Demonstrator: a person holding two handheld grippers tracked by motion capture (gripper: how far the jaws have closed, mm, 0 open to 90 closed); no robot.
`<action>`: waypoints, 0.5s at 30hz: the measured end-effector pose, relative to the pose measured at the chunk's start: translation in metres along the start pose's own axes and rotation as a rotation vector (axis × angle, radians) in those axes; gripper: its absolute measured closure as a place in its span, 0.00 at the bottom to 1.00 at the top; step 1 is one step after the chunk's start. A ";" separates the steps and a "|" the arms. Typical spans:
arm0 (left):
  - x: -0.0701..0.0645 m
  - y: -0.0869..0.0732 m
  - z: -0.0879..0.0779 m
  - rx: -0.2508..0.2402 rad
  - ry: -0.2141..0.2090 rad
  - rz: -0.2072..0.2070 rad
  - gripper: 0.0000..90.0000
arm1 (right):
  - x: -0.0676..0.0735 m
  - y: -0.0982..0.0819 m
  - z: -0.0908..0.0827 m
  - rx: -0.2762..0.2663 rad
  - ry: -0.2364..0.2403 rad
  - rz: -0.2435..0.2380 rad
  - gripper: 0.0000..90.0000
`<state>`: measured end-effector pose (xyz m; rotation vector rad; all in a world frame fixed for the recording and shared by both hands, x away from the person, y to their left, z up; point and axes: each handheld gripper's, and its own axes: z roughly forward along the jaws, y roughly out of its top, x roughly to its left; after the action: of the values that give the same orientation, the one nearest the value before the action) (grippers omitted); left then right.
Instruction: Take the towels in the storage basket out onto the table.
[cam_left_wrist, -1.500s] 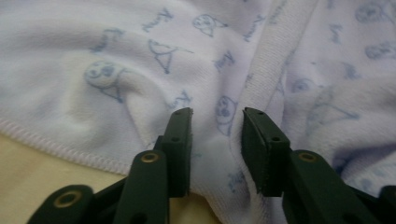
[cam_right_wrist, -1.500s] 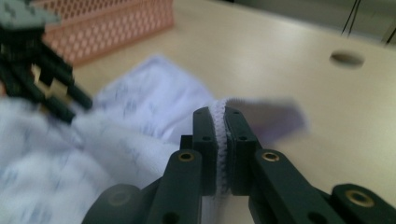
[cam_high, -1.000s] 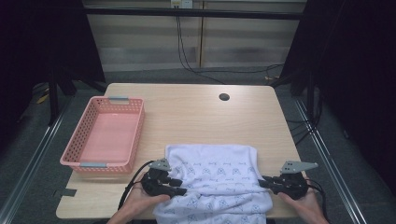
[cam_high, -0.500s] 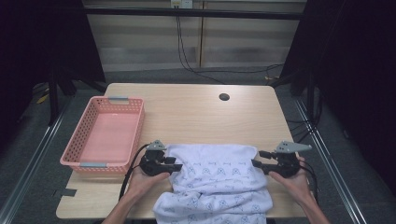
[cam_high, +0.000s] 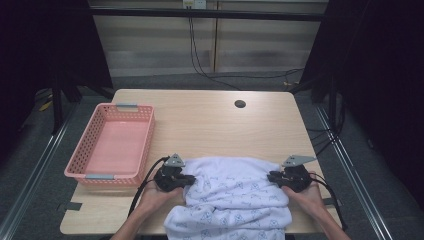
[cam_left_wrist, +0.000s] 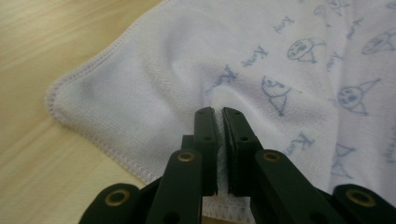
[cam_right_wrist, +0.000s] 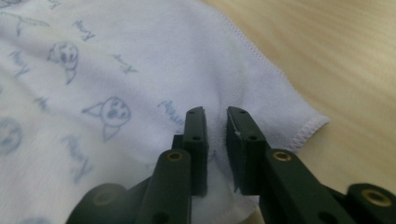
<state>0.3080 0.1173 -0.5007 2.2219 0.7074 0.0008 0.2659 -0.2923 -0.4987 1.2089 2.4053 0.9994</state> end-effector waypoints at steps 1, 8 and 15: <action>-0.002 -0.001 0.000 0.005 -0.020 0.004 0.94 | 0.001 -0.005 -0.004 -0.002 0.010 0.005 0.91; -0.025 -0.012 -0.013 0.053 -0.079 0.036 0.89 | 0.016 -0.029 -0.031 0.018 0.017 0.021 0.82; 0.003 0.002 -0.021 -0.066 0.003 -0.028 0.74 | -0.005 -0.014 -0.033 -0.088 -0.033 0.073 0.60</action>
<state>0.3074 0.1320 -0.4855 2.1497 0.7302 0.0130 0.2439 -0.3168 -0.4845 1.2796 2.2816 1.0858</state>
